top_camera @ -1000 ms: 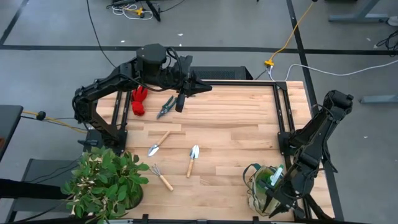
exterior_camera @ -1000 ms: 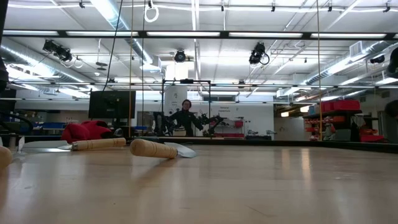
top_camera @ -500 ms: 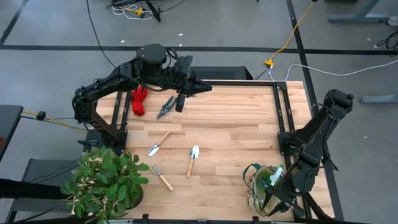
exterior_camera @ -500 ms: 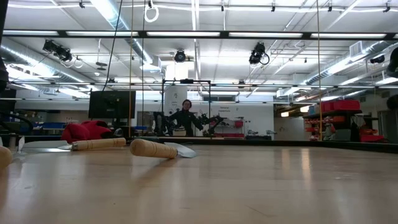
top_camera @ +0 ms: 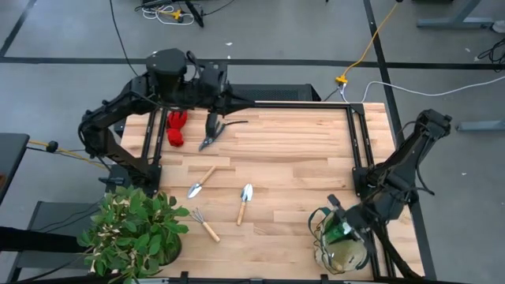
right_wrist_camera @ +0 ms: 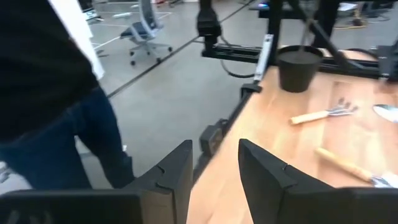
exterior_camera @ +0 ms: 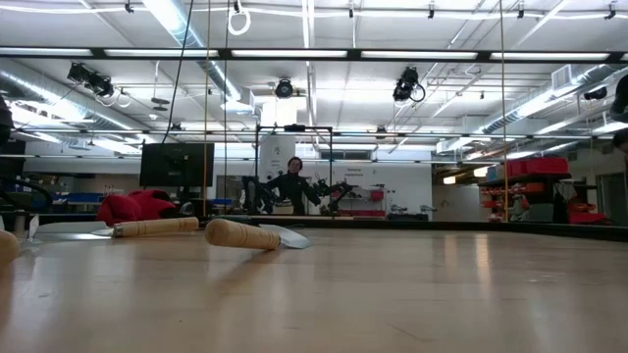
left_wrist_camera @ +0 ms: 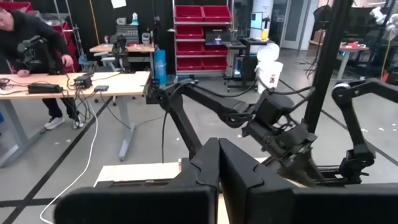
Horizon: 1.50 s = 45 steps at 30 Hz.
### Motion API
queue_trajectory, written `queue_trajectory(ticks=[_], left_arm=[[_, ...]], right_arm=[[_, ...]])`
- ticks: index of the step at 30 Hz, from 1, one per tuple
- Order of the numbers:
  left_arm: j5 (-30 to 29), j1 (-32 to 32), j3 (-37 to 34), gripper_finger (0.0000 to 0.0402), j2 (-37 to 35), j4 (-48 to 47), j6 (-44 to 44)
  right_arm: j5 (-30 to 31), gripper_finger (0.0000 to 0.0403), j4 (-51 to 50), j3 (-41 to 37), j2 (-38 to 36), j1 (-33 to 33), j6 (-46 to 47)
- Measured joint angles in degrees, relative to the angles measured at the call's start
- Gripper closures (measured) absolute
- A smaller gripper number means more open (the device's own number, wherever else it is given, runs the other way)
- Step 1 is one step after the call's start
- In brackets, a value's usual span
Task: Pick & Place Garden tools in Gardening bag
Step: Put the left brown trowel into the white gardening bag
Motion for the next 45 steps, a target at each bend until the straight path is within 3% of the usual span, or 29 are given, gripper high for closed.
queue_trajectory(ticks=[8,18,26,32,39,45], left_arm=[[0.0,0.0,0.0,0.0384,0.1,-0.2,-0.2],[0.0,0.0,0.0,0.0374,0.1,-0.2,0.0],[0.0,0.0,0.0,0.0369,0.1,-3.0,-0.1],[-4.0,0.0,0.0,0.033,0.2,-6.9,-1.8],[-8.4,0.0,0.0,0.0258,-0.4,-7.6,-1.7],[-8.6,0.0,0.0,0.0205,-0.7,-8.6,-1.5]], right_arm=[[0.0,0.0272,0.2,0.0,-1.8,-4.1,-0.4],[2.1,0.0272,0.2,0.0,-1.9,-4.5,1.3],[7.3,0.0272,0.3,0.0,-1.9,-4.5,3.3],[10.3,0.0272,0.3,0.0,-1.9,-5.1,3.0],[8.5,0.0272,0.2,1.2,-2.2,-8.0,4.4],[7.2,0.0238,-0.1,3.7,-2.2,-11.2,2.5]])
